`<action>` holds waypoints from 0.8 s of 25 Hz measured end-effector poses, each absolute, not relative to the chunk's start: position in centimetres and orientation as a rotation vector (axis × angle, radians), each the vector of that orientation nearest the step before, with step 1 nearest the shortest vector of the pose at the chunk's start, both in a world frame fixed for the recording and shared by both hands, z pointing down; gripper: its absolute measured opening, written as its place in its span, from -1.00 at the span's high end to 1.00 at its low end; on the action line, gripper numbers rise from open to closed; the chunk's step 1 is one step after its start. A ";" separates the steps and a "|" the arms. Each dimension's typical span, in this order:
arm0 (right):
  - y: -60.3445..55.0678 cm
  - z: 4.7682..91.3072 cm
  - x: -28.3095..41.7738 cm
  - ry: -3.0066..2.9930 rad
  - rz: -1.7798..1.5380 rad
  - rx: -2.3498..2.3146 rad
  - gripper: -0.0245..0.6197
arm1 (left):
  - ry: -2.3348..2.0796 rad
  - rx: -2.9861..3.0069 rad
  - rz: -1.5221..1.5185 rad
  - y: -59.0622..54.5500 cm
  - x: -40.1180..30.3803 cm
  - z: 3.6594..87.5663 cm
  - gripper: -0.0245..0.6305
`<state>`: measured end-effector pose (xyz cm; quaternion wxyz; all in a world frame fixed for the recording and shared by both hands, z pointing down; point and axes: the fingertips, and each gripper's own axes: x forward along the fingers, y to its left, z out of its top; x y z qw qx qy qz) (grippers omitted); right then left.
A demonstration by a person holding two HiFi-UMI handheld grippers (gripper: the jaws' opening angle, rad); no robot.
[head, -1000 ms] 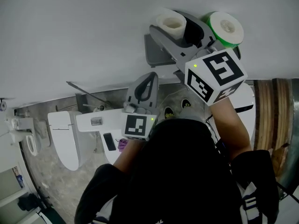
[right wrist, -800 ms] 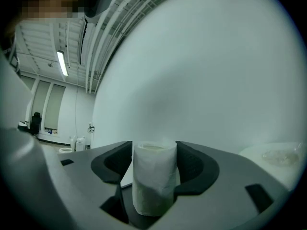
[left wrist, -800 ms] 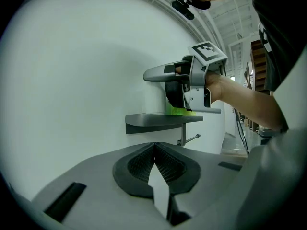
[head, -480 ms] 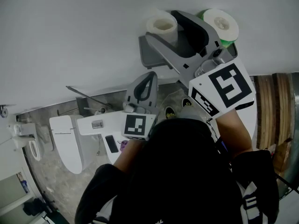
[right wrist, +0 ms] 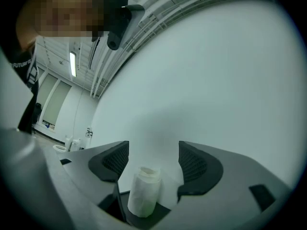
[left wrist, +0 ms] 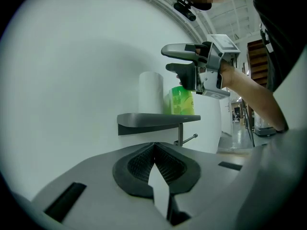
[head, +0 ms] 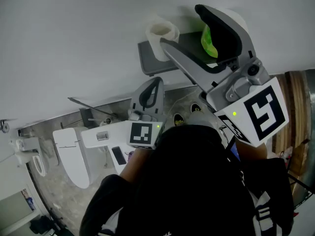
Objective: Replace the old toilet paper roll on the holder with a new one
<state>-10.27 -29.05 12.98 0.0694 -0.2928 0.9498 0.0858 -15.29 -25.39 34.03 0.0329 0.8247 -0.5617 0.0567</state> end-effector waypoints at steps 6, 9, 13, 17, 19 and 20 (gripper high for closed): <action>-28.3 11.5 -7.0 2.813 0.377 -0.984 -0.09 | -1.706 2.550 0.183 -25.7 -14.8 34.1 0.86; -28.9 11.5 -3.9 2.781 0.486 -1.151 -0.11 | -1.695 2.559 0.182 -25.9 -14.6 34.2 0.86; -31.5 14.8 -0.9 2.843 0.417 -1.308 -0.31 | -1.674 2.558 0.184 -25.9 -14.3 34.4 0.86; -33.3 17.7 0.1 2.873 0.222 -1.317 -0.39 | -1.666 2.556 0.195 -26.1 -14.5 34.4 0.86; -33.9 18.6 -0.1 2.883 0.176 -1.305 -0.40 | -1.675 2.558 0.211 -26.2 -14.7 34.3 0.86; -34.0 18.8 -0.1 2.883 0.179 -1.310 -0.41 | -1.683 2.552 0.225 -26.2 -14.8 34.3 0.86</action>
